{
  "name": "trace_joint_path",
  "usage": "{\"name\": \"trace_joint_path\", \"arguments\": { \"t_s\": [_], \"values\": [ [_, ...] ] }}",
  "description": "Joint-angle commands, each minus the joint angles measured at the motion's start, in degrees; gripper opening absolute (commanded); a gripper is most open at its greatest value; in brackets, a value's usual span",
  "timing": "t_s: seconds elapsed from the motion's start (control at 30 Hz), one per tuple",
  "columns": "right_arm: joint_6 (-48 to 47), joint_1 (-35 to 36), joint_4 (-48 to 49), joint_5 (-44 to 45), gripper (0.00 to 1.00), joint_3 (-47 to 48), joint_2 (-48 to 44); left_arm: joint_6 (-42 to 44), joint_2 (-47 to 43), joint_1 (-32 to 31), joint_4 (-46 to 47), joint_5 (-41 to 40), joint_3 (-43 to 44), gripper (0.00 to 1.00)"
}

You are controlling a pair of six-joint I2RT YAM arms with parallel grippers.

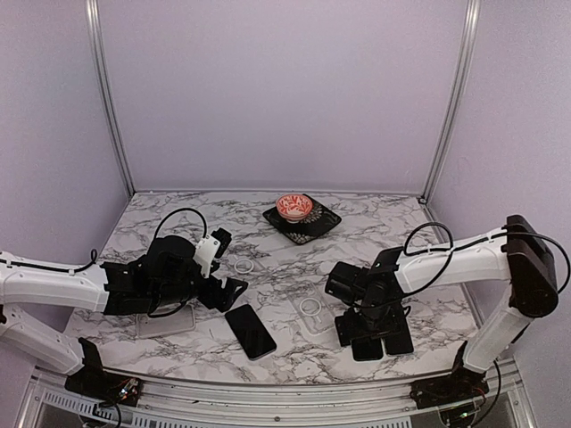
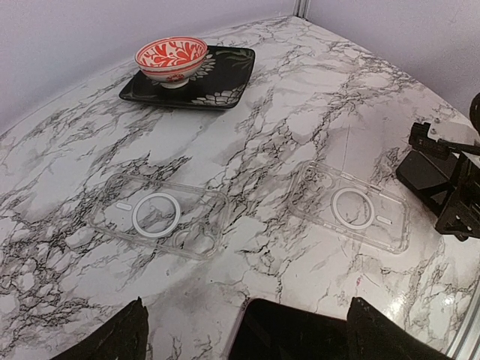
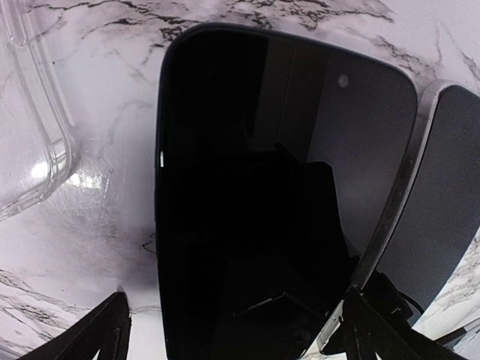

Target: Put the phone into the phone case

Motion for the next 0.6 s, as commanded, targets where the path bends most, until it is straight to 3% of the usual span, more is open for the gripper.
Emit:
{"name": "trace_joint_path", "arguments": {
  "t_s": [0.0,0.33,0.47,0.57],
  "values": [
    [-1.34,-1.29,4.13,-1.84,0.94,-4.62,0.15,0.97,0.45,-0.33,-1.17,-0.48,0.45,0.93],
    [-6.21,-5.63,8.49,-4.82,0.8,-5.15,0.41,0.52,0.02,-0.33,-1.95,-0.09,1.26,0.93],
    [-7.85,-6.07,6.49,-2.16,0.62,-4.13,1.34,0.86,-0.06,-0.33,-2.24,-0.96,1.34,0.93],
    [-9.91,-6.08,5.13,-1.91,0.55,-1.68,2.12,0.98,0.09,-0.33,-2.83,-1.39,1.88,0.93]
  ]
}}
